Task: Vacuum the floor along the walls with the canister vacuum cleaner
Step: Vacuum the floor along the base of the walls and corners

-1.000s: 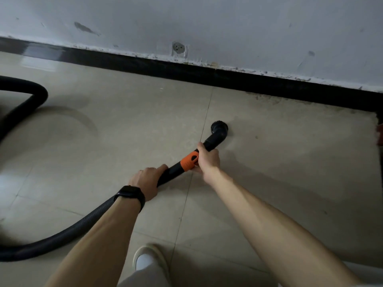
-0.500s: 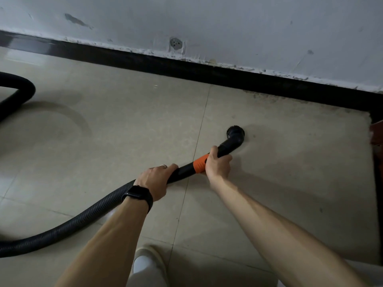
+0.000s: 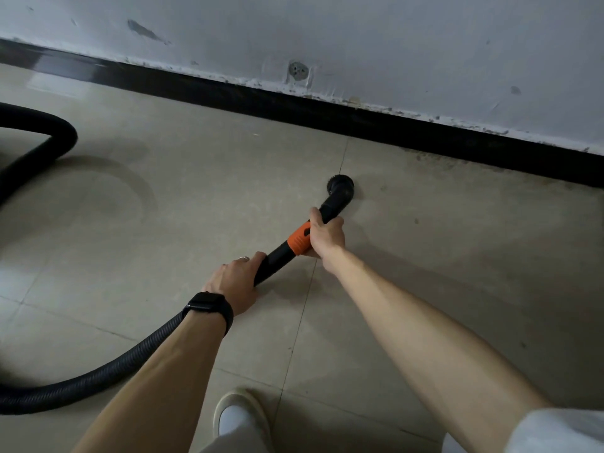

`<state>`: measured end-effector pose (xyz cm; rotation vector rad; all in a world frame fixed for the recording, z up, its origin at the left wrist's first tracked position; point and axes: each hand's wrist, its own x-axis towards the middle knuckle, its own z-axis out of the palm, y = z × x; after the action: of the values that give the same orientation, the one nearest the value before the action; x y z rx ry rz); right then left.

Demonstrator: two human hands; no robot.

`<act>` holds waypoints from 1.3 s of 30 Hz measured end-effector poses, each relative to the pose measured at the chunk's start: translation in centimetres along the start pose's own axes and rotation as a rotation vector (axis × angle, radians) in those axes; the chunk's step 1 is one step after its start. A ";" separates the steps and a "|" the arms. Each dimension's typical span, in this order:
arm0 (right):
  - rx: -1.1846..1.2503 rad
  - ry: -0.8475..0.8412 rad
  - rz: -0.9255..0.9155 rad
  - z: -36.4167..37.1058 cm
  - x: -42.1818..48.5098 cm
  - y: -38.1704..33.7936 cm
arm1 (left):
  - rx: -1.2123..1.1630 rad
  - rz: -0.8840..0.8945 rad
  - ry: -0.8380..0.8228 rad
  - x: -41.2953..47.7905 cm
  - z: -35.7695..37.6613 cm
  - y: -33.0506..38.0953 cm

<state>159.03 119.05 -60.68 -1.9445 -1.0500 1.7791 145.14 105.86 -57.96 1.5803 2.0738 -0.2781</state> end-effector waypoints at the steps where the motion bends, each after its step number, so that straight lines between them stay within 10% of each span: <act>1: 0.014 -0.034 0.011 0.2 0.0 -0.2 | -0.003 -0.005 -0.001 -0.1 0.0 -0.2; 19: 0.173 0.284 0.089 -10.4 1.3 1.9 | 0.149 0.220 -0.039 4.8 -1.6 9.4; 39: 0.231 0.118 0.022 -11.8 4.7 0.6 | 0.177 0.205 0.039 9.7 -2.4 13.8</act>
<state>170.23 124.77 -62.31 -1.8985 -0.7516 1.6896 155.63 119.25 -58.94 1.9022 1.9402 -0.3675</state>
